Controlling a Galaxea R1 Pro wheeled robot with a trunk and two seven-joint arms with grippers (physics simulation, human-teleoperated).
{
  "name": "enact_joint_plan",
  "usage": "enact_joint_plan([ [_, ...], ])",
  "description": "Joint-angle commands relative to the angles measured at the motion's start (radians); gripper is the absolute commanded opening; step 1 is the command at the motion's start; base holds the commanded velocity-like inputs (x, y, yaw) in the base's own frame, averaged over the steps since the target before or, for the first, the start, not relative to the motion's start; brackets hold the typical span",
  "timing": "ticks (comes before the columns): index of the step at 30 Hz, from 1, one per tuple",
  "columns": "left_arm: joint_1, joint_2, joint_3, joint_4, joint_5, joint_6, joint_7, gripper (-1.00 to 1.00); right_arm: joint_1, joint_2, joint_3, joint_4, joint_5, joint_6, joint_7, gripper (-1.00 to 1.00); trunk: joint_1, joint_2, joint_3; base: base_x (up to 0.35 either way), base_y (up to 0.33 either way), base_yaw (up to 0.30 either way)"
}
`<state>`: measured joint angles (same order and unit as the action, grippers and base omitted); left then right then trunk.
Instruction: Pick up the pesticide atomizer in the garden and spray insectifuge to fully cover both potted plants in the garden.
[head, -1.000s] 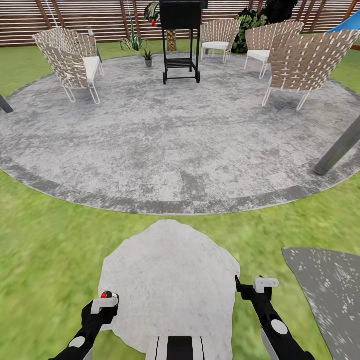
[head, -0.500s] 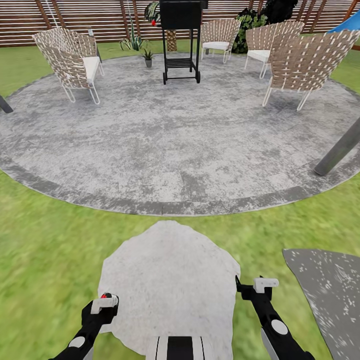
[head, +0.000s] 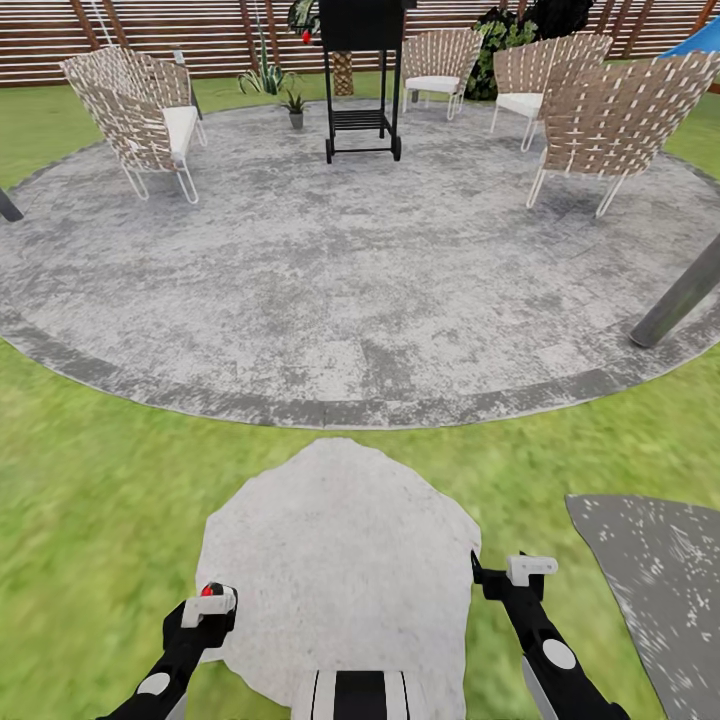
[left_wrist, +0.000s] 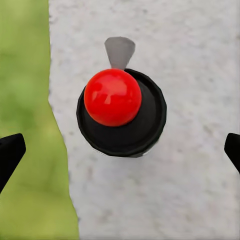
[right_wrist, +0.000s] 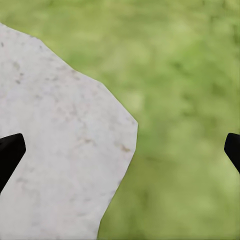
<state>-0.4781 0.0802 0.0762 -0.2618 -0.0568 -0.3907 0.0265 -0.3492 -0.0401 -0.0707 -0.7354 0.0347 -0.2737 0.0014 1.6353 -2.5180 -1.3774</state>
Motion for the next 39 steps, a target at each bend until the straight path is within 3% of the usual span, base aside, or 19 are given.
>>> enact_joint_plan([
  [1,0.0,0.0,0.005,0.001,-0.006,-0.004,0.001,1.0,0.0,0.0,-0.001,0.001,0.004,-0.003,0.0,1.0,0.0,0.0,-0.001,0.0,0.0,0.0],
  [39,0.0,0.0,0.011,0.001,-0.006,-0.004,0.001,1.0,-0.001,0.002,-0.001,0.001,0.004,-0.003,0.0,1.0,0.001,-0.001,-0.012,0.009,0.0,0.0],
])
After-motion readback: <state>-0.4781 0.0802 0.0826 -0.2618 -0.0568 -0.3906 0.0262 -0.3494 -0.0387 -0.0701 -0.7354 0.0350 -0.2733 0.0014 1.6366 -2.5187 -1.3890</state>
